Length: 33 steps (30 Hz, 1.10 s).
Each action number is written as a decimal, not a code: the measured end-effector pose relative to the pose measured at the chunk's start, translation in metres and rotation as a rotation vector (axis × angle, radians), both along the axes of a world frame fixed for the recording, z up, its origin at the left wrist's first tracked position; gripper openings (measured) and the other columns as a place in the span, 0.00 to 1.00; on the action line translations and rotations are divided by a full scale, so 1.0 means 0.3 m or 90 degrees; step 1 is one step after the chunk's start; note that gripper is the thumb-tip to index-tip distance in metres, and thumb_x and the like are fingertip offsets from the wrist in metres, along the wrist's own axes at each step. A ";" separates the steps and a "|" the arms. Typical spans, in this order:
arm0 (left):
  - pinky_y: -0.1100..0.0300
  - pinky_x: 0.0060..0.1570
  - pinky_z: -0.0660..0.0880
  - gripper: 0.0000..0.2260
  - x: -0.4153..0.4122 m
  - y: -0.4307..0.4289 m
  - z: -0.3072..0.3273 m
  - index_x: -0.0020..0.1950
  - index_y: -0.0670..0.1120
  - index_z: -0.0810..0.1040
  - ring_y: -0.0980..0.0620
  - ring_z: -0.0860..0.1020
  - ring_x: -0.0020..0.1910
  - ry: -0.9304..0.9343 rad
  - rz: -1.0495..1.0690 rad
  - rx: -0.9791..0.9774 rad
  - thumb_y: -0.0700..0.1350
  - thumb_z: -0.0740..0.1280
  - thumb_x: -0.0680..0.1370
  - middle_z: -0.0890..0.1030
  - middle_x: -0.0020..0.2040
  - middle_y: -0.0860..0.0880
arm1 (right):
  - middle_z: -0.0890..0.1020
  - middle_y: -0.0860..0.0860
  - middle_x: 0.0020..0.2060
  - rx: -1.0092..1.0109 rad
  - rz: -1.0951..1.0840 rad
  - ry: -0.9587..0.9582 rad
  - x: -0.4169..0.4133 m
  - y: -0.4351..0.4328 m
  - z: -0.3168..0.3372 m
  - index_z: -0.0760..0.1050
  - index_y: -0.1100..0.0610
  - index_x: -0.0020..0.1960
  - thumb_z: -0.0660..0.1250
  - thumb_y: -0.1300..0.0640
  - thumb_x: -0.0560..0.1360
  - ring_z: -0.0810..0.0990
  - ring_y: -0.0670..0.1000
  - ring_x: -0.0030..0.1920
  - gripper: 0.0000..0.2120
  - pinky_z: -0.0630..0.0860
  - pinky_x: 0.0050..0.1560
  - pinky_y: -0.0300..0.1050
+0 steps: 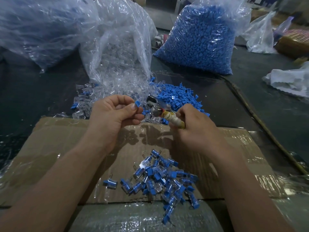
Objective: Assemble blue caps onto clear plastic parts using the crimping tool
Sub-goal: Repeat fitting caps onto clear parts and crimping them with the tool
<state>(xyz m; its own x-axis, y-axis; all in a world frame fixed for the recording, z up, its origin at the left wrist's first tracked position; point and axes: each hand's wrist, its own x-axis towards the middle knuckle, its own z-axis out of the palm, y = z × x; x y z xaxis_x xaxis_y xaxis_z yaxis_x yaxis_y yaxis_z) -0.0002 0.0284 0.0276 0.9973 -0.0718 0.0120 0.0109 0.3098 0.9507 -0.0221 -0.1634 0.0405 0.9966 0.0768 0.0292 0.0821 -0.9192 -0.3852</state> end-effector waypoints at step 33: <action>0.66 0.31 0.77 0.07 -0.039 -0.045 0.006 0.40 0.42 0.75 0.52 0.80 0.31 -0.049 0.067 0.058 0.31 0.64 0.73 0.82 0.31 0.48 | 0.68 0.43 0.41 0.086 0.047 0.044 -0.016 0.046 0.005 0.63 0.48 0.47 0.62 0.48 0.75 0.67 0.43 0.39 0.09 0.60 0.34 0.38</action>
